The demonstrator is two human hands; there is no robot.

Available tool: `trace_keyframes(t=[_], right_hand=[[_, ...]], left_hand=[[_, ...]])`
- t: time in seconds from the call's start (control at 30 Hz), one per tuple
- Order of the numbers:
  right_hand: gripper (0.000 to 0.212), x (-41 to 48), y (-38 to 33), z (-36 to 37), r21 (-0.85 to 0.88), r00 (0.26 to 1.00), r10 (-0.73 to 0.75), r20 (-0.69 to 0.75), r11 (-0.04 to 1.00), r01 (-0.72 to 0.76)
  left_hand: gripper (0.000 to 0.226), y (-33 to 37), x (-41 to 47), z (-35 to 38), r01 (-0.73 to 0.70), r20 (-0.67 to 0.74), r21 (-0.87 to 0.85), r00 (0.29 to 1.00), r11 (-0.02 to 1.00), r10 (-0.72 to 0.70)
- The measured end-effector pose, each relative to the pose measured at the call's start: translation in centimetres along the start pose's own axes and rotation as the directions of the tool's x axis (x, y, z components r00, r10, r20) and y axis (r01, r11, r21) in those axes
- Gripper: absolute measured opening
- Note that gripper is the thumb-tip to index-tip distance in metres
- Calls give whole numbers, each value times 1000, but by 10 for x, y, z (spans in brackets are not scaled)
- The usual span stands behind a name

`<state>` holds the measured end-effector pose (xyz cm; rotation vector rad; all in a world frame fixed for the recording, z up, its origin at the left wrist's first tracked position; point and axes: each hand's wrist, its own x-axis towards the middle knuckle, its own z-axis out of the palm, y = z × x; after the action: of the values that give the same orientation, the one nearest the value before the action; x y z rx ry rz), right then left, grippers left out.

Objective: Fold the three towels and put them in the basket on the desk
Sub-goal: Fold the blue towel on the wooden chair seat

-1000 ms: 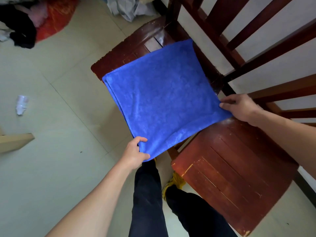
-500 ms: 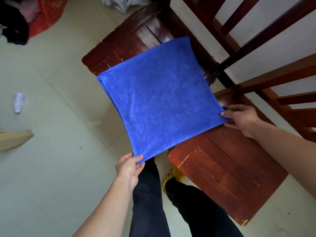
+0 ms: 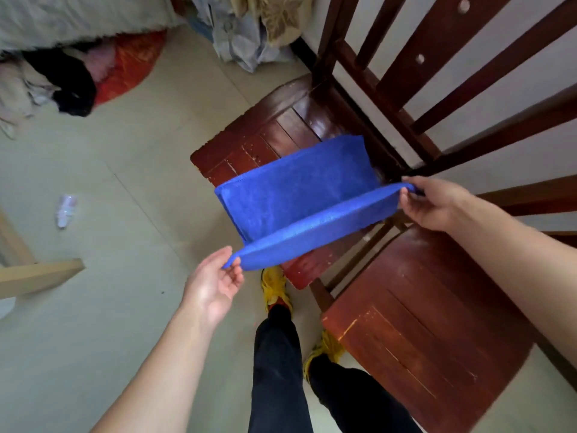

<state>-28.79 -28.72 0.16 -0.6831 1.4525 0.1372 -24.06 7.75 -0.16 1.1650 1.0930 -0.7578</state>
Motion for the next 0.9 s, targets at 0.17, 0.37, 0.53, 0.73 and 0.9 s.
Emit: trace_keyframes(t=[0.17, 0.37, 0.53, 0.73, 0.9], right_hand=[[21, 29, -30, 64, 182, 999, -48, -8, 982, 49], [17, 68, -40, 113, 50, 994, -95, -55, 994, 97], [5, 59, -31, 132, -183, 935, -301, -186, 946, 268], [11, 60, 8, 149, -490, 993, -65, 101, 865, 107], [4, 80, -24, 109, -451, 904, -366, -220, 860, 239]], left_hand=[[15, 62, 47, 37, 70, 18, -98, 998, 993, -68], [17, 98, 93, 66, 98, -23, -41, 995, 994, -99], [20, 101, 105, 82, -341, -83, 397, 911, 852, 403], [14, 93, 126, 98, -525, 444, 831, 825, 184, 349], [28, 108, 134, 93, -460, 534, 845, 760, -274, 372]])
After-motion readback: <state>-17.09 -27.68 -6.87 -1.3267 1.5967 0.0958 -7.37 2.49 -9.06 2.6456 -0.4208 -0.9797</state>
